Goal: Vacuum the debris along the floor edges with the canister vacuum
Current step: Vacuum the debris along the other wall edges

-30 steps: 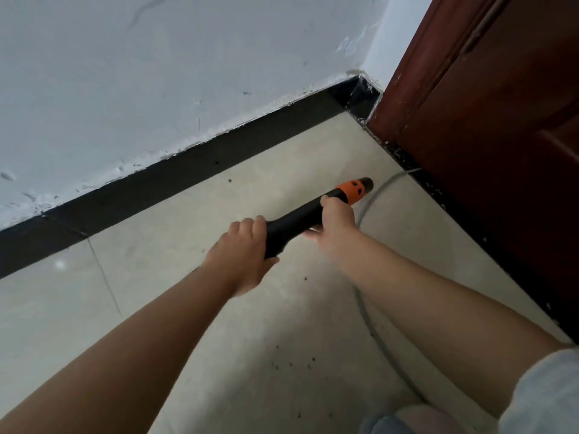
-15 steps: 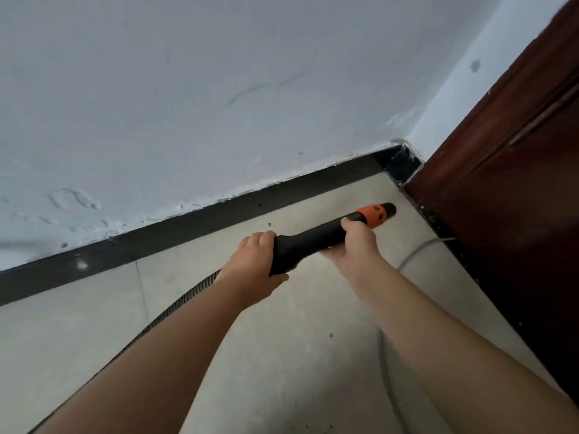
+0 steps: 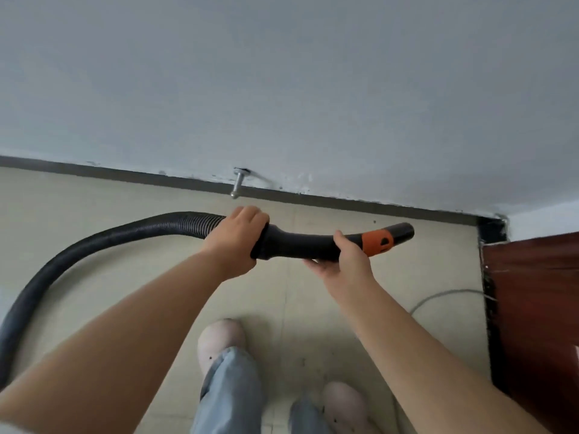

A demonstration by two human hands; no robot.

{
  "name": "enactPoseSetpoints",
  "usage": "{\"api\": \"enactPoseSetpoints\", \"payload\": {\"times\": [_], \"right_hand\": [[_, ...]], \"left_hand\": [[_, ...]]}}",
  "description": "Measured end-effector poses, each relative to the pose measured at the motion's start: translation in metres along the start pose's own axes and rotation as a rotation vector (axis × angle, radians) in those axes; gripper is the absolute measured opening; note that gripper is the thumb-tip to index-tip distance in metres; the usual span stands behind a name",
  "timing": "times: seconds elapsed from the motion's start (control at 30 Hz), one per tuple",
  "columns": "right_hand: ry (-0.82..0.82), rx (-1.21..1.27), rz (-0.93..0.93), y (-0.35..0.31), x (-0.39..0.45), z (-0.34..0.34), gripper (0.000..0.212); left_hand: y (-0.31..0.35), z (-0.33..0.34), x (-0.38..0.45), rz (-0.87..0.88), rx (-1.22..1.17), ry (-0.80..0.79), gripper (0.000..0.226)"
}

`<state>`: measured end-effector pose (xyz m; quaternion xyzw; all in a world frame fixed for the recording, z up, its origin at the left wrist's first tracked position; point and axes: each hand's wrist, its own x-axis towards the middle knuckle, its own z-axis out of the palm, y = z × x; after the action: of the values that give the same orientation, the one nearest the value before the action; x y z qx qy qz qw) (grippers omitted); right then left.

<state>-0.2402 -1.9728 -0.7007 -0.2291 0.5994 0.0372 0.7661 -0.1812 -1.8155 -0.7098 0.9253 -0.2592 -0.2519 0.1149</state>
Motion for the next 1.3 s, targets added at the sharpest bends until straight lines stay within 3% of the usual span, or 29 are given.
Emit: {"api": "enactPoseSetpoints", "payload": {"times": [0.13, 0.27, 0.37, 0.47, 0.5, 0.6, 0.83, 1.13, 1.3], "right_hand": [[-0.056, -0.125, 0.084, 0.026, -0.079, 0.031, 0.035], [-0.097, -0.350, 0.100, 0.057, -0.151, 0.055, 0.033], [-0.151, -0.454, 0.123, 0.079, -0.204, 0.064, 0.037], [-0.194, -0.523, 0.128, 0.100, -0.248, 0.064, 0.029], [-0.201, -0.547, 0.129, 0.108, -0.259, 0.062, 0.027], [-0.233, -0.635, 0.127, 0.131, -0.287, 0.059, 0.032], [-0.328, -0.853, 0.062, 0.195, -0.361, 0.094, 0.045], [-0.559, -1.012, 0.012, 0.364, -0.497, 0.164, 0.039], [-0.686, -1.147, -0.065, 0.482, -0.550, 0.193, 0.041]], "left_hand": [[-0.018, -0.058, -0.086, 0.020, 0.044, 0.200, 0.055], [-0.025, -0.097, -0.182, -0.083, 0.072, 0.434, 0.069], [-0.012, -0.109, -0.254, -0.406, -0.037, 0.572, 0.067], [0.004, -0.112, -0.318, -0.952, -0.474, 0.738, 0.072], [0.006, -0.108, -0.335, -1.044, -0.581, 0.758, 0.074], [0.006, -0.104, -0.374, -1.042, -0.601, 0.759, 0.079], [-0.047, -0.139, -0.473, -0.770, -0.142, 0.646, 0.055], [-0.149, -0.198, -0.642, -1.032, -0.287, 0.734, 0.047], [-0.200, -0.182, -0.749, -1.321, -0.357, 0.939, 0.032]]}}
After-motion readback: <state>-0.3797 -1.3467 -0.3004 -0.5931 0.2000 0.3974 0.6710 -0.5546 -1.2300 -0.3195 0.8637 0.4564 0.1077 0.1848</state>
